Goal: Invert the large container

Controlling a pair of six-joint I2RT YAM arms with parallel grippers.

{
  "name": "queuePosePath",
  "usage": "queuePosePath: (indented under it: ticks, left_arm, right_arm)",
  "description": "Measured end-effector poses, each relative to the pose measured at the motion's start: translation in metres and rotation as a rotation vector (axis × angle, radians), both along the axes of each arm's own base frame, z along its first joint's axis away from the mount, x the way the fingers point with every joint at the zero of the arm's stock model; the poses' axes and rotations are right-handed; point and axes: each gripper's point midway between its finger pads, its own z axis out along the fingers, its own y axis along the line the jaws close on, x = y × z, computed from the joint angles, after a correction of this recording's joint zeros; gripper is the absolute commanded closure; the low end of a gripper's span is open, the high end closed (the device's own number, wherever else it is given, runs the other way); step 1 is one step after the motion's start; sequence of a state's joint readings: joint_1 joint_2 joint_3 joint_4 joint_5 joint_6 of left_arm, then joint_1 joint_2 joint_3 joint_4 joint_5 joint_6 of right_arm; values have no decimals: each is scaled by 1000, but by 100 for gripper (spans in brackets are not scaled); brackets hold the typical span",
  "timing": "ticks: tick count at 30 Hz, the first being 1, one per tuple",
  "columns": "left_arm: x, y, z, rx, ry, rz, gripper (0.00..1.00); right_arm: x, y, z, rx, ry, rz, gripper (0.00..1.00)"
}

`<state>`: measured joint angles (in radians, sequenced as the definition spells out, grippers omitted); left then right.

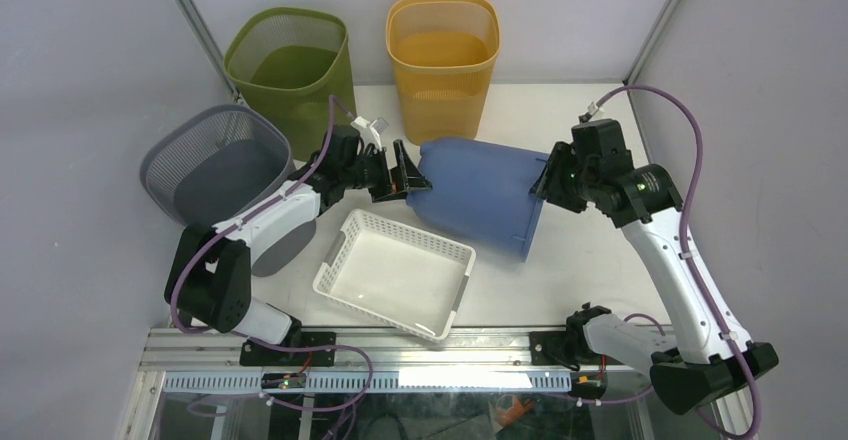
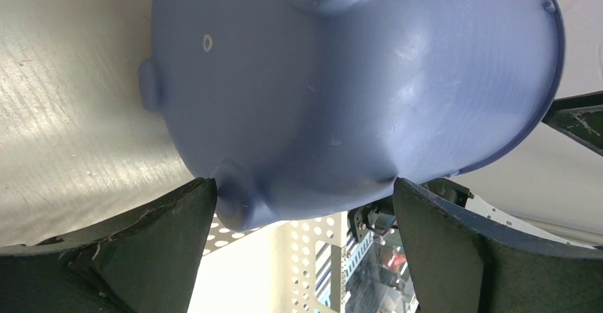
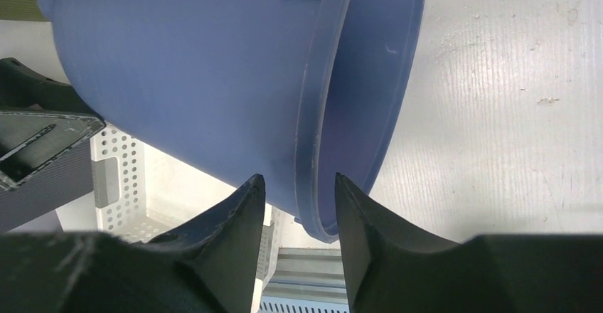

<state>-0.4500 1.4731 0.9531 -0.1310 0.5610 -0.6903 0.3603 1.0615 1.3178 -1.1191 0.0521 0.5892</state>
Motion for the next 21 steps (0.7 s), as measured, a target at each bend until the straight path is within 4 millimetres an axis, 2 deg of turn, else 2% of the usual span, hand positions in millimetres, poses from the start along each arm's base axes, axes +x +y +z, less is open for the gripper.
queuePosePath:
  ticks: [9, 12, 21]
  left_arm:
    - [-1, -6, 3, -35, 10, -33, 1]
    - [0, -8, 6, -42, 4, -36, 1]
    - [4, -2, 5, -20, -13, -35, 1]
  right_arm:
    - [8, -2, -20, -38, 36, -24, 69]
    - [12, -3, -18, -40, 17, -32, 75]
    - [23, -2, -17, -39, -21, -44, 84]
